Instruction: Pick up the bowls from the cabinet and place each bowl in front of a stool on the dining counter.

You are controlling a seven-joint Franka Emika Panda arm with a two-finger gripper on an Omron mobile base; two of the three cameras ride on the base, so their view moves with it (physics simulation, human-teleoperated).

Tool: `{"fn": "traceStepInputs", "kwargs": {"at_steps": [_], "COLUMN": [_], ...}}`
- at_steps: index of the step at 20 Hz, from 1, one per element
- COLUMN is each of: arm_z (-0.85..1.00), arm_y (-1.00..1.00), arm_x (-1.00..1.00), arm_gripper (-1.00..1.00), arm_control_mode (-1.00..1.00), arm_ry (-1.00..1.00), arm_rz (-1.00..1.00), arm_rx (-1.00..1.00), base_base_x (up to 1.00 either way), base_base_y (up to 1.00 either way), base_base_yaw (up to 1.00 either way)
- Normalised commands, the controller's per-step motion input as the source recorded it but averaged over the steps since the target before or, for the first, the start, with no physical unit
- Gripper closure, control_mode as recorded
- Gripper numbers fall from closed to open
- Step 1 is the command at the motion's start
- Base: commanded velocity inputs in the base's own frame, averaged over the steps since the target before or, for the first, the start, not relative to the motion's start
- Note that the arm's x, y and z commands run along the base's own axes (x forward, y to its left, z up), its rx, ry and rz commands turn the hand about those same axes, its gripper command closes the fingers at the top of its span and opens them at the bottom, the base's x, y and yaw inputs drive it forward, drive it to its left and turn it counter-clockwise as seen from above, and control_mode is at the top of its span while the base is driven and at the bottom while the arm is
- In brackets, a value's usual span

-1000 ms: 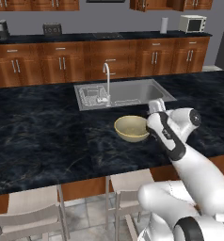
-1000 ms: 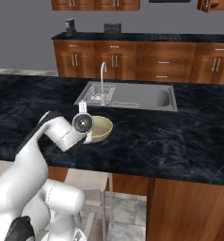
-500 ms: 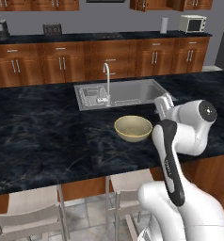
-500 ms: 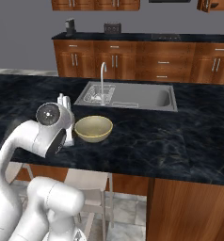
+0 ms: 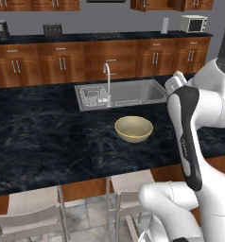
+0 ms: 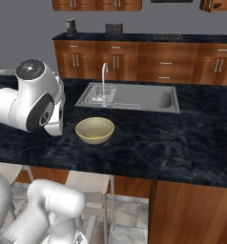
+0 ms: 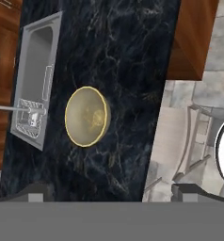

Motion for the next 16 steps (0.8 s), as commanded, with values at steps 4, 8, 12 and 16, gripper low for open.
{"fn": "traceStepInputs", "kwargs": {"at_steps": [4, 8, 12, 16], "arm_z": [0.00, -0.03, -0.16, 0.00], "arm_y": [-0.08, 0.07, -0.02, -0.09], "arm_x": [-0.03, -0.20, -0.67, -0.60], "arm_gripper": [-1.00, -1.00, -1.00, -1.00], "arm_control_mode": [-1.00, -1.00, -1.00, -1.00], "arm_ry": [-0.05, -0.04, -0.06, 0.00], "arm_rz": [0.00, -0.05, -0.01, -0.01], "arm_rx": [0.01, 0.00, 0.07, 0.11], "base_base_x": [0.00, 0.00, 0.00, 0.00], "base_base_y": [0.00, 0.00, 0.00, 0.00], "base_base_yaw": [0.00, 0.00, 0.00, 0.00]}}
